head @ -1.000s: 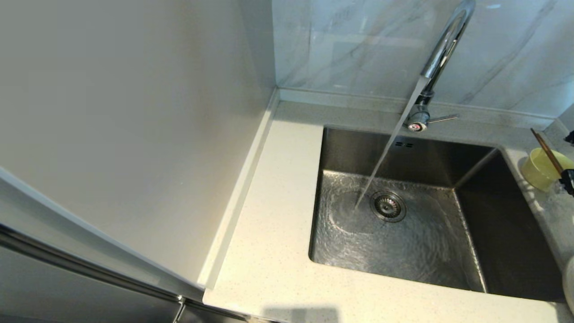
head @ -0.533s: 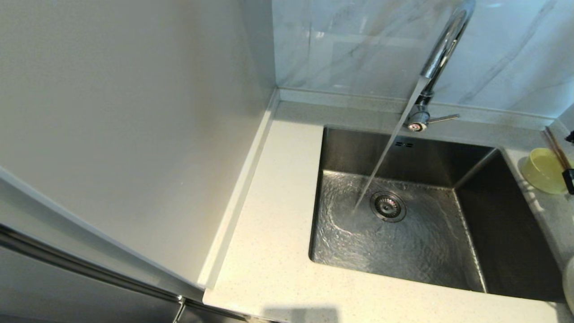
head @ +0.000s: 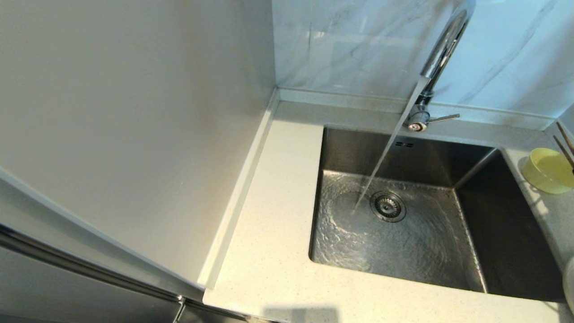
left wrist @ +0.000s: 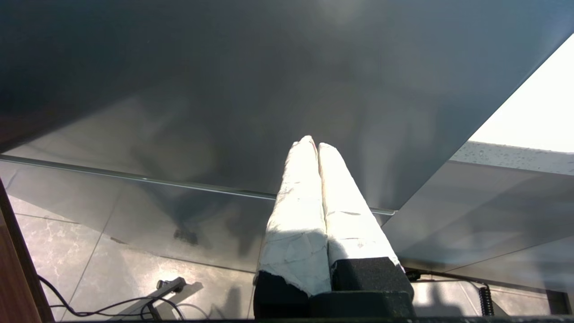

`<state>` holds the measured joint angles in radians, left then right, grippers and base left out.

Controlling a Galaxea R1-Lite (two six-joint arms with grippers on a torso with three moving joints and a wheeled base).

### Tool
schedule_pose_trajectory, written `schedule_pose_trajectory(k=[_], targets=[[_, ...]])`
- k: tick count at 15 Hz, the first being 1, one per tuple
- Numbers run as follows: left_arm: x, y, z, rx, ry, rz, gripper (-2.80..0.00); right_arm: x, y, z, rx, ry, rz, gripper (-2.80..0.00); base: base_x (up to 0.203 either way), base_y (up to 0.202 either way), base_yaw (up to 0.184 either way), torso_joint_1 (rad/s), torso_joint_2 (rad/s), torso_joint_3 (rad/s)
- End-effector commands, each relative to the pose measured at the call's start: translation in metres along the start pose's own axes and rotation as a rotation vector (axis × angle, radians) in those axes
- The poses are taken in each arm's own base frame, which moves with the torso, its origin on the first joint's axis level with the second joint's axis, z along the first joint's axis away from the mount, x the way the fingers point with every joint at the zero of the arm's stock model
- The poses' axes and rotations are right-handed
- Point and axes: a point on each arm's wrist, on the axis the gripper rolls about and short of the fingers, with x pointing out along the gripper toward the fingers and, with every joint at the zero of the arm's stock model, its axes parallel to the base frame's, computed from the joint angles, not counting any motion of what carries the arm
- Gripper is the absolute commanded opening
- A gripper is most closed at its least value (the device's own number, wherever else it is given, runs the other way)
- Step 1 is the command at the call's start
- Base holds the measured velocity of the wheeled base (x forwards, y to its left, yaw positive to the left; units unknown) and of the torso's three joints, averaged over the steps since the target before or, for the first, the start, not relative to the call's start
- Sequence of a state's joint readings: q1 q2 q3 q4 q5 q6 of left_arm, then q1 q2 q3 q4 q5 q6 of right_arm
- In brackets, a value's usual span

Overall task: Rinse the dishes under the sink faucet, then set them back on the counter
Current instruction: Pick up the chopsticks

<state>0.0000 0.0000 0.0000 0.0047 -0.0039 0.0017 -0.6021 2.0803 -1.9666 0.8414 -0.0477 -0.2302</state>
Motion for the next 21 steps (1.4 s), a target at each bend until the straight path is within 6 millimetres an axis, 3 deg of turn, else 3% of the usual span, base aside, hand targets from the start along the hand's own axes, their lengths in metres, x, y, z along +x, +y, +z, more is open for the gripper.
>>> schedule_pose_trajectory(k=[1, 8, 14, 21], targets=[[0.0, 0.0, 0.0, 0.0, 0.0, 0.0, -2.8, -0.011, -0.002, -0.001, 0.004, -0.015, -0.005, -2.8, 0.0, 0.0, 0.0, 0.0, 0.0, 0.0], [0.0, 0.0, 0.0, 0.0, 0.0, 0.0, -2.8, -0.03, -0.004, -0.001, 0.009, -0.055, 0.0, -2.8, 0.0, 0.0, 0.0, 0.0, 0.0, 0.0], [0.0, 0.0, 0.0, 0.0, 0.0, -0.001, -2.8, -0.068, 0.001, -0.01, 0.007, -0.106, 0.163, -2.8, 0.0, 0.0, 0.0, 0.0, 0.0, 0.0], [0.0, 0.0, 0.0, 0.0, 0.0, 0.0, -2.8, -0.107, 0.034, -0.035, -0.102, 0.019, 0.354, -2.8, 0.0, 0.0, 0.0, 0.0, 0.0, 0.0]])
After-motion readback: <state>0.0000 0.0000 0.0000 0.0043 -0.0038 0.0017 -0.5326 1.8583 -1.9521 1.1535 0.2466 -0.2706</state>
